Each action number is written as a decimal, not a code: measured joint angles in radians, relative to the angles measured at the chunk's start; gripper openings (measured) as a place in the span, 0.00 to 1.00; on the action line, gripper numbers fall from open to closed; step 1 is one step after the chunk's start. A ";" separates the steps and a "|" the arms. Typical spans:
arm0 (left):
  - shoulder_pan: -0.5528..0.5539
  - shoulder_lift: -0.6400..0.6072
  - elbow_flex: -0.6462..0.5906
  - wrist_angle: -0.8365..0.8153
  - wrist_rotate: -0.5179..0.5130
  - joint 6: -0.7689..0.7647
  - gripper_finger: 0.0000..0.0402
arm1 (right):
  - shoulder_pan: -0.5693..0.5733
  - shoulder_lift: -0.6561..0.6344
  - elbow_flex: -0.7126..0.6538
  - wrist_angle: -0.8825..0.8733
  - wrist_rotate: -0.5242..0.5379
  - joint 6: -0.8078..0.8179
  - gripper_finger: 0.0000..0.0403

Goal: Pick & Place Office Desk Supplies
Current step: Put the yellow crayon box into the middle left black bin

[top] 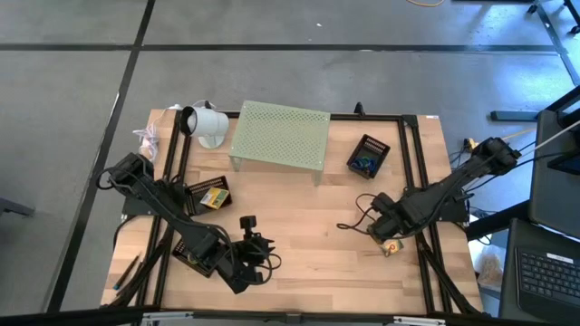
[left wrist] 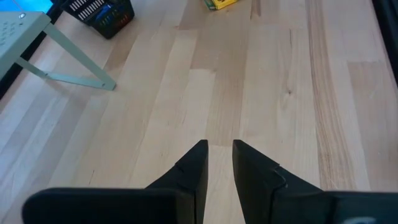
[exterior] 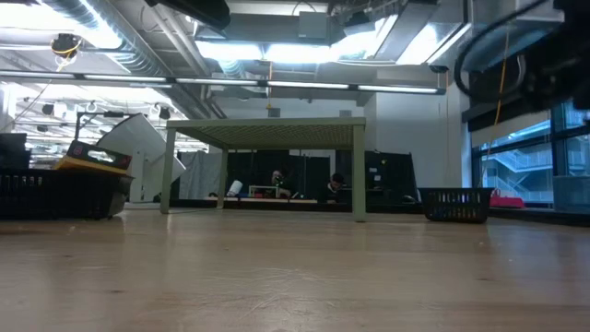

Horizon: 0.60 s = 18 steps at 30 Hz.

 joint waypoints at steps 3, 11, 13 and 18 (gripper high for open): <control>0.000 0.000 0.000 0.000 0.000 0.000 0.16 | -0.001 0.000 -0.053 0.055 -0.007 0.019 0.42; 0.000 0.000 0.000 0.000 0.000 -0.001 0.16 | 0.000 0.000 -0.069 0.057 0.088 -0.206 0.49; 0.000 0.000 0.000 0.000 0.000 -0.001 0.16 | -0.005 0.000 -0.075 0.062 0.076 -0.273 0.49; 0.000 0.000 0.000 0.000 0.000 -0.001 0.16 | -0.044 0.000 -0.156 0.122 0.016 -0.304 0.49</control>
